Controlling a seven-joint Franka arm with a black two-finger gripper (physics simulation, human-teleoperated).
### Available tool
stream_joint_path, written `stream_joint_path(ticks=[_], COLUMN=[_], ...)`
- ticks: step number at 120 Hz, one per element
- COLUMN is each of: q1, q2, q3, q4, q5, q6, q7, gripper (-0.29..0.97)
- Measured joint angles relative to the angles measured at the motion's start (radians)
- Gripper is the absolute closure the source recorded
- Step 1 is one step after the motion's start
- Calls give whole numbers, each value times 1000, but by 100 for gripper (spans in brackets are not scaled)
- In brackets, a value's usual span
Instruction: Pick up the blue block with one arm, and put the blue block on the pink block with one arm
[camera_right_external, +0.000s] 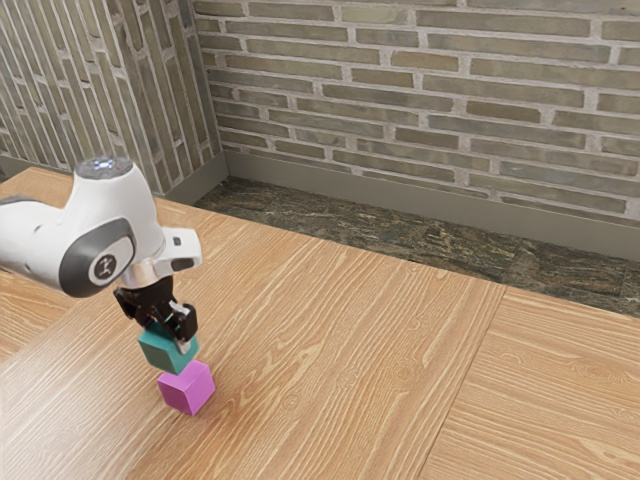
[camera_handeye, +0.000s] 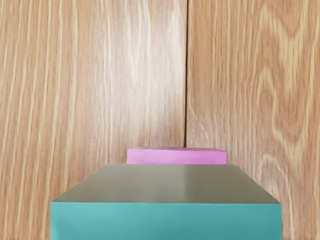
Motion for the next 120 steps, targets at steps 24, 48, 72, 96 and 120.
stream_joint_path(ticks=[24, 48, 72, 96, 120], q1=[-1, -2, 5, 7, 7], q2=[-11, -11, 5, 47, 66], q3=[0, -6, -7, -5, 1], q4=[-17, -19, -21, 5, 14], q5=[-6, -7, -8, -7, -5], q6=[-1, -2, -1, 0, 1], q7=[-3, -5, -6, -7, -7], gripper=[36, 36, 36, 36, 36])
